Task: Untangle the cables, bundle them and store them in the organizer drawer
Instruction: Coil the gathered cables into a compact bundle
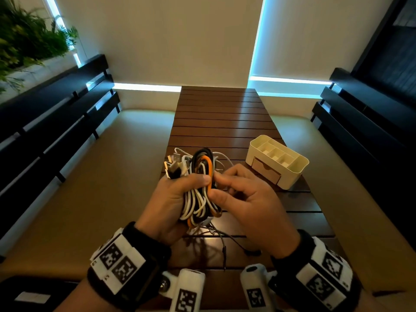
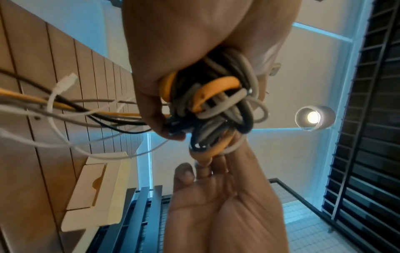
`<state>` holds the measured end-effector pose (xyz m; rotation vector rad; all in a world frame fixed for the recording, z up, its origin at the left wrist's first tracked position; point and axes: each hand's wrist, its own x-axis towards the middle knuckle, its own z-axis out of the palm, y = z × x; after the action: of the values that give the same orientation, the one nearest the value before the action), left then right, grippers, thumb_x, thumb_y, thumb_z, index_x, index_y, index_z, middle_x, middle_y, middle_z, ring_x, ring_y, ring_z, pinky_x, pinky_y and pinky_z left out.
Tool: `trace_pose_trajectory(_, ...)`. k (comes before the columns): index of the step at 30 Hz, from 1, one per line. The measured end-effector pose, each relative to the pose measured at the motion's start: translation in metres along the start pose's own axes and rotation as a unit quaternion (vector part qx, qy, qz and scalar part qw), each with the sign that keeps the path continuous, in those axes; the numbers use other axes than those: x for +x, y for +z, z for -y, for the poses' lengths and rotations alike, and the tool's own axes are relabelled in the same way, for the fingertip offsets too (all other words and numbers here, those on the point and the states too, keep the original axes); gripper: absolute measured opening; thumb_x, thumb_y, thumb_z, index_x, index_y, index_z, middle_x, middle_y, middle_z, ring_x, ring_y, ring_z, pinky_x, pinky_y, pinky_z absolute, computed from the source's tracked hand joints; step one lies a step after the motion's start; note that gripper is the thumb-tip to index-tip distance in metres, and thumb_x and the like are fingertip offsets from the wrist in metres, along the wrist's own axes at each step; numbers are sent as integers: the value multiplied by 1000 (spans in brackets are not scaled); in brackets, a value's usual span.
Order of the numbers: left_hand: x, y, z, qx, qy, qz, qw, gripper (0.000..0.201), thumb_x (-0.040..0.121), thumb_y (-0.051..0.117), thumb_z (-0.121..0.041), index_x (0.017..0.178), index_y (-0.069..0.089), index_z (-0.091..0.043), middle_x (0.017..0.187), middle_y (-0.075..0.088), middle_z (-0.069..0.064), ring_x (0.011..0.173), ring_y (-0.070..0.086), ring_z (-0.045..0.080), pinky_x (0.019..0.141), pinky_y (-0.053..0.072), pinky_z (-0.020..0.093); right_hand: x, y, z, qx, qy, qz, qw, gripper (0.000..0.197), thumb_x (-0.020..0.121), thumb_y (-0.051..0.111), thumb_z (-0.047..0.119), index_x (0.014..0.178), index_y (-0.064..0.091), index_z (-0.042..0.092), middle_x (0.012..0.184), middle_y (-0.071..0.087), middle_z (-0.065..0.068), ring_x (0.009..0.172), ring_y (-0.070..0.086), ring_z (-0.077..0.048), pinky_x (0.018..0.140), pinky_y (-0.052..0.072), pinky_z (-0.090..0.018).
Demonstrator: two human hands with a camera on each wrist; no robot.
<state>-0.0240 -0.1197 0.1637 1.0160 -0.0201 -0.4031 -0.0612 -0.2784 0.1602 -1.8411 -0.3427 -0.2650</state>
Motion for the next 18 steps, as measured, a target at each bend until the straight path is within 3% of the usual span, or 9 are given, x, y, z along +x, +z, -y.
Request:
trace_pose_trajectory(2,-1,-2,0,19,3,2,1000,46,75,70,-9,118,61,5,106,64,31,85,67,40,70,58,45,-1,1,-2,-27,-7,10,1000,17,90,68,19,106,73,16,89,54,3,75,56,-9,65,48,-16)
trace_pose_trajectory(7,-7,3,-4,65,9,22,998,47,75,74,-6,118,61,7,116,58,41,99,62,50,90,48,64,0,6,-4,-135,-90,20,987,19,94,57,23,91,71,9,89,51,4,76,53,-12,62,44,-14)
trace_pose_trajectory(13,-10,3,-5,99,27,42,994,50,71,76,-3,118,61,5,111,64,36,96,67,44,84,54,56,-6,8,-6,-193,-138,30,971,24,95,50,19,87,68,6,92,49,4,77,51,-11,62,46,-18)
trace_pose_trajectory(18,-9,-2,-7,88,44,28,995,45,74,74,-7,116,63,5,113,64,35,103,65,50,86,56,54,-13,15,2,-196,-113,59,972,21,96,51,19,111,64,13,101,48,9,86,53,-10,70,50,-19)
